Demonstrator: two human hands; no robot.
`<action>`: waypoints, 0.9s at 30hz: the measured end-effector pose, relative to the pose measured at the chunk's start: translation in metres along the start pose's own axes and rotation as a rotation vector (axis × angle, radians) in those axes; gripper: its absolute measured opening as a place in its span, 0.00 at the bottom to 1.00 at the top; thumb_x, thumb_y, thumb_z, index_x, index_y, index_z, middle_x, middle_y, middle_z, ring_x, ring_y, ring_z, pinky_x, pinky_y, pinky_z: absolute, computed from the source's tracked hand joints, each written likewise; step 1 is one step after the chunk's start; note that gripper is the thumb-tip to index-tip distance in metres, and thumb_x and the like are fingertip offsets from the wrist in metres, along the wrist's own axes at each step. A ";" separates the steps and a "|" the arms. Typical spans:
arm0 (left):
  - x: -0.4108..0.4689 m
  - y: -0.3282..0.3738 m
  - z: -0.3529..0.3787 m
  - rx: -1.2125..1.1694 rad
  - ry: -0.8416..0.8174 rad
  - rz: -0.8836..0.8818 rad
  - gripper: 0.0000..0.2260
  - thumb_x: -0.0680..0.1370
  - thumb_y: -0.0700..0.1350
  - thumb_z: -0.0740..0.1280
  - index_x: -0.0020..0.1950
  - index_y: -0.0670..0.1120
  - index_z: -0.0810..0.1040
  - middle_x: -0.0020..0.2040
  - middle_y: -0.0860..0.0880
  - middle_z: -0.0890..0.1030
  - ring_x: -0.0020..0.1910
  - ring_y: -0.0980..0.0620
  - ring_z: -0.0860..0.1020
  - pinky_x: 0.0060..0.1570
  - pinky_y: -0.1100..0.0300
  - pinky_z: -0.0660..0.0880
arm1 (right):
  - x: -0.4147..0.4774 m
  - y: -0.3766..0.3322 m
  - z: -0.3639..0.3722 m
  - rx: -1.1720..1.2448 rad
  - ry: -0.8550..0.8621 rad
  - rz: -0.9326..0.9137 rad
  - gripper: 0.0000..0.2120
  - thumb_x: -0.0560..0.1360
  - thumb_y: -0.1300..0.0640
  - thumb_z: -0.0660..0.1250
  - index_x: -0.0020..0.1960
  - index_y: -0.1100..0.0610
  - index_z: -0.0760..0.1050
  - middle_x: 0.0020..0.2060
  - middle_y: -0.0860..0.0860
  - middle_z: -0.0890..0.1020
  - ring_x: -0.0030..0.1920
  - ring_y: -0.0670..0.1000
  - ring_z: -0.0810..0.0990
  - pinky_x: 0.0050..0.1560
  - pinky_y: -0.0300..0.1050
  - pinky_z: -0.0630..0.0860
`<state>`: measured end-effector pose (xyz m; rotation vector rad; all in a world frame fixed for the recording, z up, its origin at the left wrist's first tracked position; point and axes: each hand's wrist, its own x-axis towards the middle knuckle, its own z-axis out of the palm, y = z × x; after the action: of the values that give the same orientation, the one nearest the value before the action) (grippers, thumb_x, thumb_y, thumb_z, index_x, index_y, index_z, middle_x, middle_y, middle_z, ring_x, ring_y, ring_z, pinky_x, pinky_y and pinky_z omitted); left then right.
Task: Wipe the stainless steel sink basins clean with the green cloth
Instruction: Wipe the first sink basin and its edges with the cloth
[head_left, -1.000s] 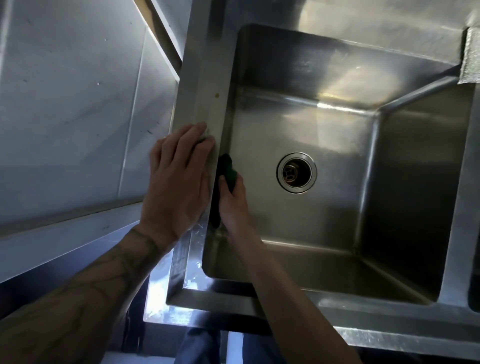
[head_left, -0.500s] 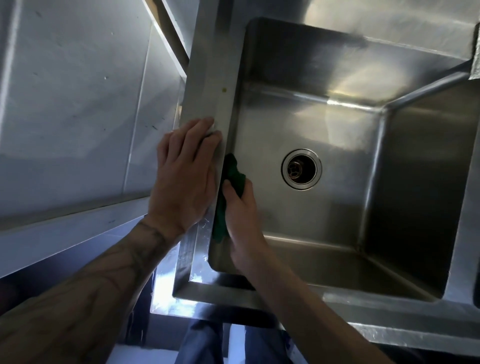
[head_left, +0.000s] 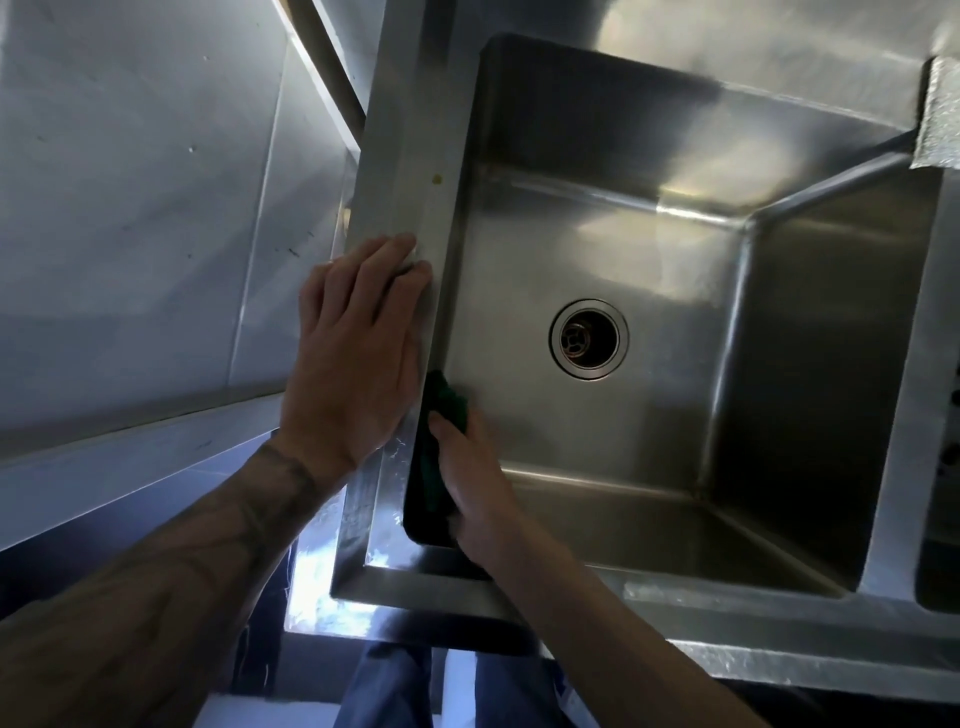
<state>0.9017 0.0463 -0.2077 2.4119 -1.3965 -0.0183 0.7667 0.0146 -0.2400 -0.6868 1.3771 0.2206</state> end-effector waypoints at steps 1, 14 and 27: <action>0.000 0.000 0.000 0.000 -0.001 0.000 0.16 0.84 0.39 0.60 0.69 0.38 0.78 0.74 0.38 0.75 0.73 0.39 0.70 0.71 0.43 0.66 | 0.009 -0.004 0.003 0.022 0.011 0.035 0.12 0.79 0.50 0.64 0.62 0.46 0.76 0.54 0.59 0.84 0.54 0.62 0.84 0.59 0.61 0.81; -0.001 -0.005 0.004 0.001 -0.003 0.024 0.17 0.84 0.42 0.61 0.71 0.37 0.77 0.74 0.37 0.75 0.74 0.35 0.72 0.70 0.39 0.69 | 0.164 -0.154 0.027 0.054 0.101 -0.333 0.21 0.72 0.48 0.64 0.58 0.61 0.78 0.47 0.63 0.84 0.43 0.62 0.84 0.42 0.58 0.85; -0.001 -0.006 0.006 0.009 0.005 0.024 0.17 0.86 0.44 0.58 0.71 0.37 0.76 0.73 0.36 0.75 0.74 0.36 0.71 0.70 0.40 0.68 | 0.080 -0.190 0.023 0.069 0.075 -0.696 0.17 0.72 0.51 0.64 0.60 0.48 0.78 0.55 0.54 0.84 0.56 0.56 0.83 0.60 0.60 0.80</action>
<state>0.9050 0.0486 -0.2150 2.4003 -1.4257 -0.0001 0.9024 -0.1414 -0.2542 -1.0784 1.1334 -0.4069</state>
